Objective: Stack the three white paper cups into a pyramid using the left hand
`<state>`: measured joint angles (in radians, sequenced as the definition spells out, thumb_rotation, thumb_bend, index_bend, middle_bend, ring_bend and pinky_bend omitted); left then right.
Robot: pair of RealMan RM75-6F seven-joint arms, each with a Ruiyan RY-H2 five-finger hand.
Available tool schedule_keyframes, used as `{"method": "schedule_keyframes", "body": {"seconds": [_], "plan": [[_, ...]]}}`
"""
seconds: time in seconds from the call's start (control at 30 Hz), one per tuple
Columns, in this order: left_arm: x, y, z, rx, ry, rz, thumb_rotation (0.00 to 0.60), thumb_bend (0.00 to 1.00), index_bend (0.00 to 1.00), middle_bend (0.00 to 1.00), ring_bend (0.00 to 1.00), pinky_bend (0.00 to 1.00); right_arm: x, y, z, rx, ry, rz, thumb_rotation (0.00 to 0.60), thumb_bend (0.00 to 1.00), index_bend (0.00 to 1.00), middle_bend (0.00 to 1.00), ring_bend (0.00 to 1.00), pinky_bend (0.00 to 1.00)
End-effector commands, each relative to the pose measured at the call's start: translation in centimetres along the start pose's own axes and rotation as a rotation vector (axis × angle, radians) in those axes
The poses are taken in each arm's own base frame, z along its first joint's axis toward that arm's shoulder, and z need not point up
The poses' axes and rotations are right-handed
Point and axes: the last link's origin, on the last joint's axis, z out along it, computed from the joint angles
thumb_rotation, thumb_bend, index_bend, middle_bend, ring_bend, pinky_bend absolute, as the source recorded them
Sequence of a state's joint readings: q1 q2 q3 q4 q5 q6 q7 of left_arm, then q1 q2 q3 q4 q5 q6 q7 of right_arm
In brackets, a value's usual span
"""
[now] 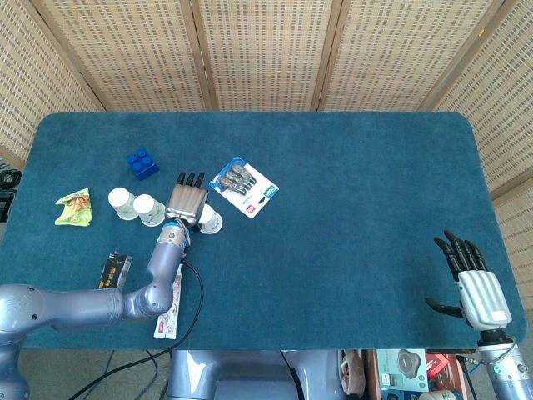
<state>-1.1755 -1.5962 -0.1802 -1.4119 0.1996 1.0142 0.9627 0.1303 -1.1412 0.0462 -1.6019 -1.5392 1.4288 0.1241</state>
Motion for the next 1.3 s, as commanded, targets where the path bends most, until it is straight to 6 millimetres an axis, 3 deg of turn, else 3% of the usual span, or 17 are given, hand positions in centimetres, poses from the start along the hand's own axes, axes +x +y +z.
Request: {"method": "schedule_keyframes", "body": {"seconds": [0.03, 0.33, 0.4, 0.6, 1.03, 1.3], "plan": [[0.2, -0.1, -0.2, -0.006, 0.006, -0.004, 0.600, 0.25, 0.44, 0.00, 0.00, 0.00, 0.0, 0.0, 0.0, 0.000, 0.002, 0.000, 0.600, 0.14, 0.00, 0.00, 0.00, 0.00], [2.9, -1.2, -1.8, -0.022, 0.079, 0.001, 0.600, 0.25, 0.44, 0.00, 0.00, 0.00, 0.1, -0.1, 0.0, 0.002, 0.007, -0.005, 0.600, 0.14, 0.00, 0.00, 0.00, 0.00], [4.4, -1.9, -2.8, -0.021, 0.115, -0.012, 0.600, 0.25, 0.44, 0.00, 0.00, 0.00, 0.1, -0.1, -0.1, 0.001, 0.009, -0.007, 0.600, 0.14, 0.00, 0.00, 0.00, 0.00], [6.5, -5.4, -4.7, 0.031, 0.138, 0.003, 0.600, 0.25, 0.44, 0.00, 0.00, 0.00, 0.1, -0.2, -0.1, 0.003, 0.011, -0.014, 0.600, 0.14, 0.00, 0.00, 0.00, 0.00], [6.6, -14.0, -5.4, 0.165, 0.104, -0.033, 0.600, 0.25, 0.44, 0.00, 0.00, 0.00, -0.1, -0.6, -0.2, 0.010, 0.010, -0.033, 0.600, 0.14, 0.00, 0.00, 0.00, 0.00], [6.5, -17.6, -5.5, 0.216, 0.073, -0.042, 0.600, 0.25, 0.44, 0.00, 0.00, 0.00, -0.1, -0.6, -0.2, 0.004, 0.010, -0.039, 0.600, 0.14, 0.00, 0.00, 0.00, 0.00]]}}
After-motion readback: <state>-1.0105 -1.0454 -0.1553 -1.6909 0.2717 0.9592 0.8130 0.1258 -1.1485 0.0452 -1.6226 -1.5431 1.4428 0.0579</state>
